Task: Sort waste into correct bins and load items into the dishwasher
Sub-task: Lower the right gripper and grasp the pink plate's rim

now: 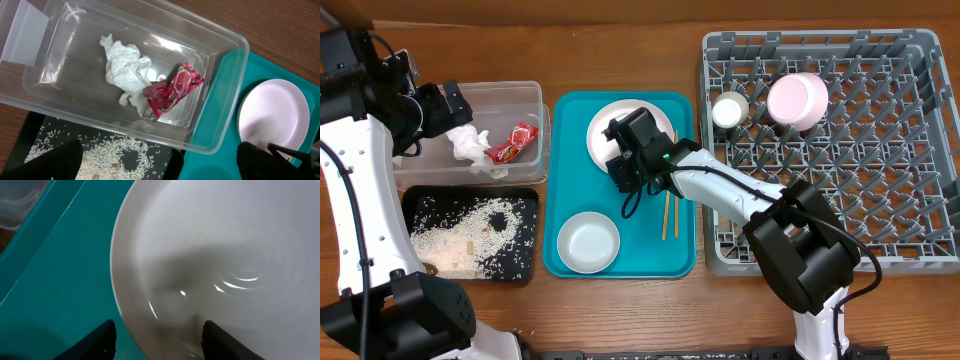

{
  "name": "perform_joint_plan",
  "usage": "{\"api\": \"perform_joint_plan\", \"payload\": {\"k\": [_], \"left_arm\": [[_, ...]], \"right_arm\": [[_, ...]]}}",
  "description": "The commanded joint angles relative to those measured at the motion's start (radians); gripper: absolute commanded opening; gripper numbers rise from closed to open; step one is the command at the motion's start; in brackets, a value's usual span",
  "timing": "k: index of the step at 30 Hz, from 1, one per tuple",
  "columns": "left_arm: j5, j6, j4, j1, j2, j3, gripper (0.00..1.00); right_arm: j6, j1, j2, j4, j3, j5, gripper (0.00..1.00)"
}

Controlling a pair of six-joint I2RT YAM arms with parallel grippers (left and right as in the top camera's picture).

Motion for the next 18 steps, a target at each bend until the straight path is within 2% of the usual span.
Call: {"api": "perform_joint_plan", "payload": {"k": [1,9,18], "left_arm": [[0.009,-0.008,0.001,0.000,-0.016,0.025,1.00],[0.009,-0.007,0.001,0.000,-0.016,0.025,1.00],[0.009,-0.007,0.001,0.000,-0.016,0.025,1.00]], "right_arm": [[-0.069,-0.001,0.006,0.000,0.005,-0.033,0.57],[-0.287,0.000,0.006,0.051,0.005,-0.032,0.56],[-0.287,0.006,0.026,0.128,0.005,-0.055,0.47]]}}
